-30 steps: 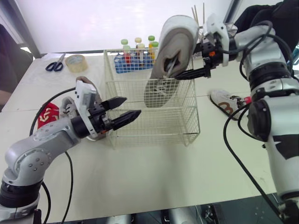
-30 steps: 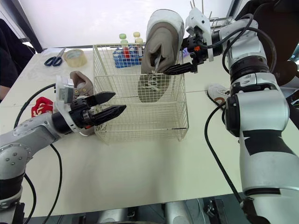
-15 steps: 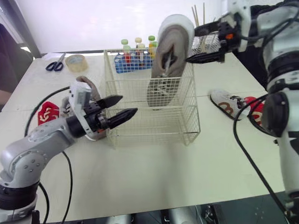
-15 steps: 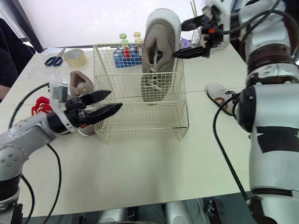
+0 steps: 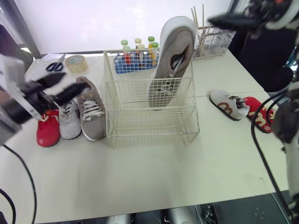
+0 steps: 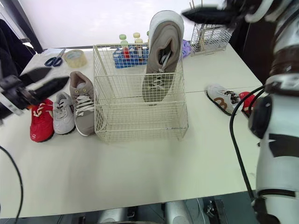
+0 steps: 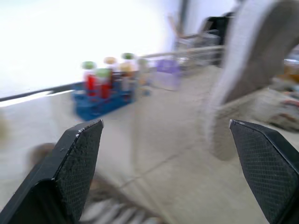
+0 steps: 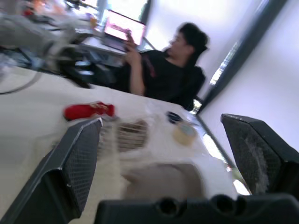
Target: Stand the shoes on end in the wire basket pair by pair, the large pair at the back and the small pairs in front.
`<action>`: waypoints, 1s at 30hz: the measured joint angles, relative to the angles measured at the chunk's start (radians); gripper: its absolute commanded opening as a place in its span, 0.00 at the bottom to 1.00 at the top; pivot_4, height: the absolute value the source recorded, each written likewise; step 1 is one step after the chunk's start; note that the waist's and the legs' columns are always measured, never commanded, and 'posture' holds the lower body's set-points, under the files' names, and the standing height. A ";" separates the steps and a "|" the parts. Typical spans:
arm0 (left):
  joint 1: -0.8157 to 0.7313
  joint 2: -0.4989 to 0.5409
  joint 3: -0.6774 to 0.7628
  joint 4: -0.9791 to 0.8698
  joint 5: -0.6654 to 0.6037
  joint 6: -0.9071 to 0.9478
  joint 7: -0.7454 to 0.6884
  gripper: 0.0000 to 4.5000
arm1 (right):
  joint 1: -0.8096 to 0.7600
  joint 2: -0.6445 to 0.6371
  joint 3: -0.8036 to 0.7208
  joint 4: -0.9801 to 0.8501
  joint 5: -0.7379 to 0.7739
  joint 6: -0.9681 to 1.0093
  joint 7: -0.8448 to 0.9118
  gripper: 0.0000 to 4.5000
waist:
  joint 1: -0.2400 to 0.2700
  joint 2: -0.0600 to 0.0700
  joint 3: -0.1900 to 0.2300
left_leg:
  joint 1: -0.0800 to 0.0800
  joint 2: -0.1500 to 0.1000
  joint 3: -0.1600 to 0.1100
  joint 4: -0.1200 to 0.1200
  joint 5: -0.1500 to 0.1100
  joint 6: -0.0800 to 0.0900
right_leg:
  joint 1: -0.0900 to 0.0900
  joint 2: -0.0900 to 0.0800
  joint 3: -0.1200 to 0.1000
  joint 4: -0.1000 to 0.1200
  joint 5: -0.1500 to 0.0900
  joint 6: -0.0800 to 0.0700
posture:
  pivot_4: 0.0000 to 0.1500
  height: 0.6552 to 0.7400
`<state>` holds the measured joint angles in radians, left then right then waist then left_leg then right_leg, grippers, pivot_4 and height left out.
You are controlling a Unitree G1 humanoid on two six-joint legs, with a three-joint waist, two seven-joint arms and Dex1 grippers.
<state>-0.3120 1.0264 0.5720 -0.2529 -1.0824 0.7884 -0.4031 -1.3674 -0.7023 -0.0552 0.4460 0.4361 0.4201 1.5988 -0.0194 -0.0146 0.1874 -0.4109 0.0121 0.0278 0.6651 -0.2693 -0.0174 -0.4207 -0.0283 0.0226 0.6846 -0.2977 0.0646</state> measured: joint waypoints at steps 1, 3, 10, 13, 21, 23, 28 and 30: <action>-0.024 0.021 -0.007 0.058 0.041 -0.003 0.004 1.00 | 0.064 0.024 0.010 -0.100 0.033 0.047 -0.013 0.99 | 0.001 0.000 0.000 | 0.000 0.000 0.000 0.000 0.000 0.000 | 0.000 0.000 0.000 0.001 0.000 0.000 | 1.00 1.00; -0.069 0.059 -0.034 0.163 0.121 -0.009 0.008 1.00 | 0.157 0.057 0.041 -0.249 0.080 0.119 -0.048 0.99 | 0.001 0.000 0.000 | 0.000 0.000 0.000 0.000 0.000 0.000 | -0.001 0.000 0.000 0.001 0.000 0.000 | 1.00 1.00; -0.400 0.087 -0.334 0.642 0.449 -0.022 -0.049 1.00 | 0.306 0.093 0.131 -0.493 0.076 0.094 -0.140 0.99 | 0.009 -0.002 -0.001 | -0.001 -0.001 0.001 0.002 0.000 0.001 | -0.001 0.000 -0.001 0.001 0.000 0.000 | 1.00 1.00; -0.523 0.038 -0.426 0.796 0.548 -0.039 -0.114 1.00 | 0.305 0.094 0.131 -0.505 0.079 0.092 -0.158 0.99 | 0.008 -0.003 -0.001 | -0.001 -0.001 0.001 0.003 0.000 0.001 | -0.002 0.000 -0.001 0.001 0.000 0.000 | 1.00 1.00; -0.808 -0.139 -0.576 1.209 0.772 -0.160 -0.280 1.00 | 0.324 0.085 0.127 -0.556 0.090 0.097 -0.202 0.99 | 0.002 -0.004 -0.001 | -0.005 -0.001 0.001 0.004 0.000 0.001 | -0.006 0.001 -0.002 0.002 0.000 0.000 | 1.00 1.00; -0.853 -0.157 -0.587 1.283 0.818 -0.206 -0.297 1.00 | 0.333 0.082 0.126 -0.565 0.094 0.103 -0.214 0.99 | -0.001 -0.004 -0.001 | -0.006 -0.001 0.001 0.004 0.000 0.001 | -0.007 0.001 -0.002 0.002 0.000 0.000 | 1.00 1.00; -0.937 -0.223 -0.599 1.436 0.930 -0.319 -0.294 1.00 | 0.344 0.064 0.124 -0.597 0.101 0.127 -0.251 0.99 | 0.006 -0.004 -0.001 | -0.007 0.000 0.001 0.004 0.000 0.001 | -0.008 0.000 -0.003 0.002 0.000 0.000 | 1.00 1.00; -0.942 -0.249 -0.598 1.477 0.964 -0.342 -0.277 1.00 | 0.345 0.061 0.124 -0.603 0.105 0.133 -0.262 0.99 | 0.005 -0.004 -0.001 | -0.008 -0.001 0.001 0.004 -0.001 0.001 | -0.008 0.000 -0.002 0.002 0.000 0.000 | 1.00 1.00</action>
<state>-1.2538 0.7778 -0.0264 1.2240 -0.1188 0.4468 -0.6803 -1.0224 -0.6411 0.0688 -0.1568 0.5412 0.5528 1.3372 -0.0140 -0.0183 0.1864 -0.4186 0.0115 0.0291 0.6695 -0.2699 -0.0160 -0.4284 -0.0287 0.0202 0.6865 -0.2974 0.0651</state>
